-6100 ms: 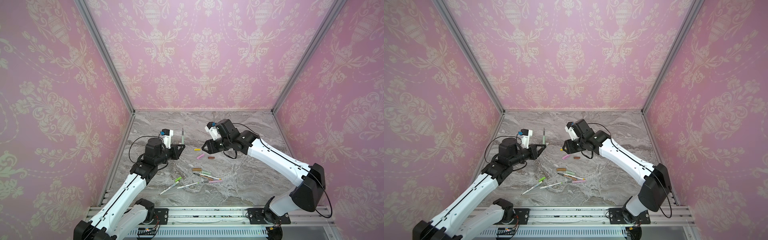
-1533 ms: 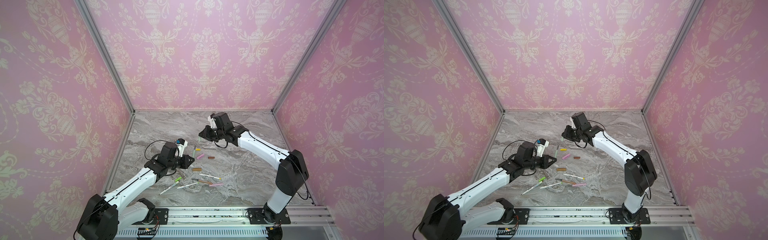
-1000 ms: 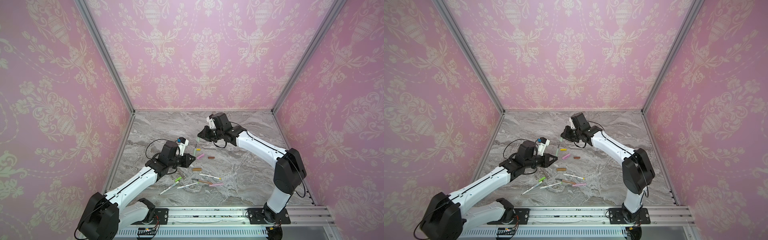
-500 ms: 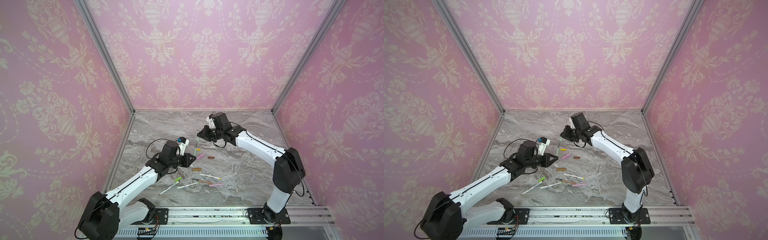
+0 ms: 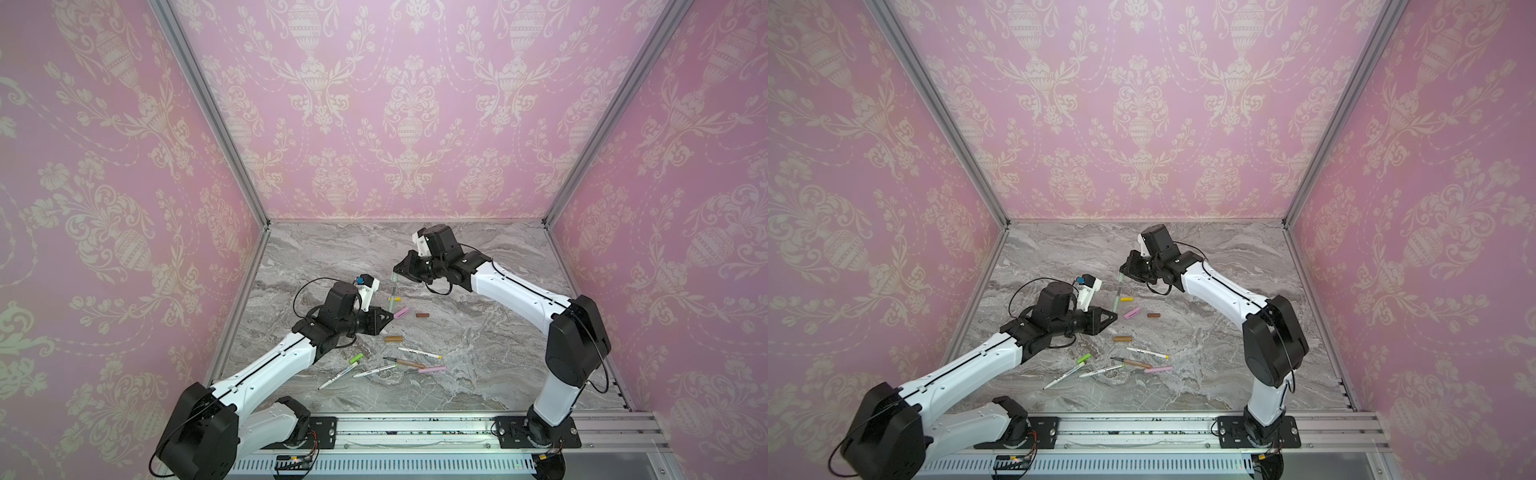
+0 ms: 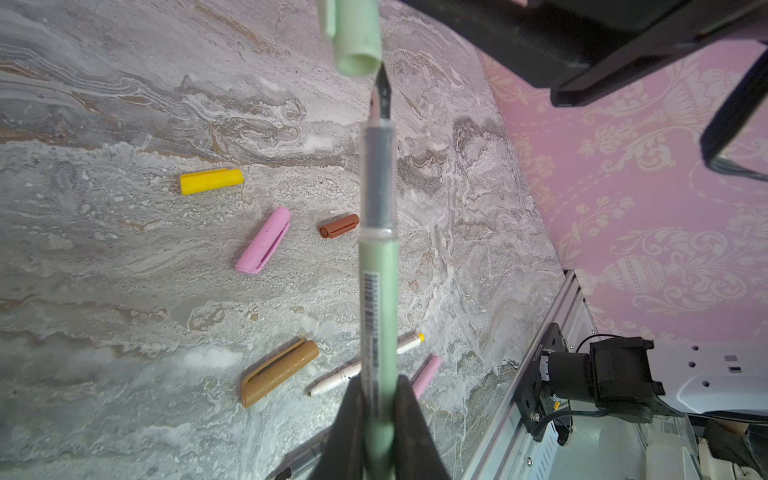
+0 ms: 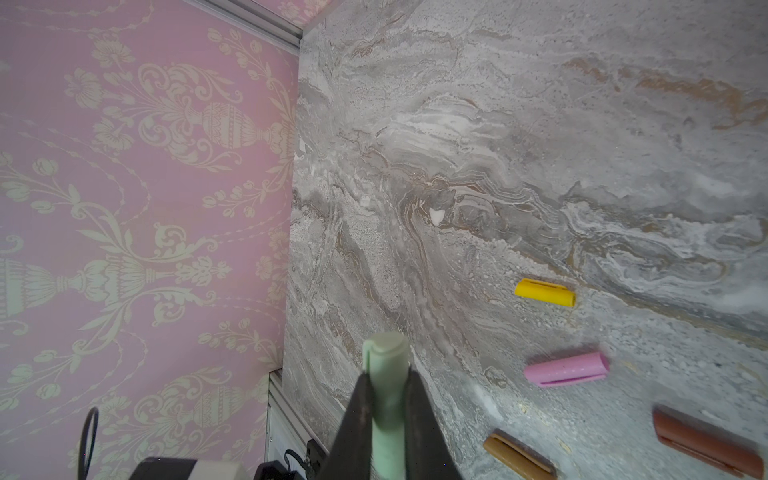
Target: Insert the pens into the pen caps
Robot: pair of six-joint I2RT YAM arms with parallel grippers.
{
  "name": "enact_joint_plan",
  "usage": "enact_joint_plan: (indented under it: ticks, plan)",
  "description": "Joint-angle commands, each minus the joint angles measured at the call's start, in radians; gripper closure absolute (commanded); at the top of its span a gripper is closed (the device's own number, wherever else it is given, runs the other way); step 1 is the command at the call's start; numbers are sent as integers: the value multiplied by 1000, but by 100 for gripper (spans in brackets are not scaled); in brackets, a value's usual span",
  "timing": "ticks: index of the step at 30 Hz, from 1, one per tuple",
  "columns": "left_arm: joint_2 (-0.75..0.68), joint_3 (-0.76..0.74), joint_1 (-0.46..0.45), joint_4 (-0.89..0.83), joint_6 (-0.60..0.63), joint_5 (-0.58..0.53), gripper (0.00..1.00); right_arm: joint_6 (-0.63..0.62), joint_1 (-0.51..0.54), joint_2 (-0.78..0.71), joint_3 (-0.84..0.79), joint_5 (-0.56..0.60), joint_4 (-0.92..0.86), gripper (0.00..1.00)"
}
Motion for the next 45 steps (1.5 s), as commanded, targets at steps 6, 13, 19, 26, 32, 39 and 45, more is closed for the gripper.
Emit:
enact_joint_plan:
  ticks: [6, 13, 19, 26, 32, 39, 45]
  plan:
    - [6, 24, -9, -6, 7, -4, 100, 18, -2, -13, 27, 13, 26, 100]
    - [-4, 20, -10, -9, 10, -10, 100, -14, -2, -24, 15, 44, 0, 100]
    - [-7, 21, -10, -9, 8, -14, 100, -22, -2, -29, 3, 45, -2, 100]
    - [-3, 20, -10, -3, 5, -15, 100, -29, 0, -28, 2, 36, -5, 100]
    - [-3, 21, -9, -2, 2, -13, 100, -36, -1, -28, -10, 44, -7, 100]
    - [-2, 25, -9, -5, 2, -10, 100, -41, 0, -19, -7, 56, -9, 100]
    - [-4, 25, -10, -9, 3, -11, 100, -52, 0, -7, 12, 65, -18, 100]
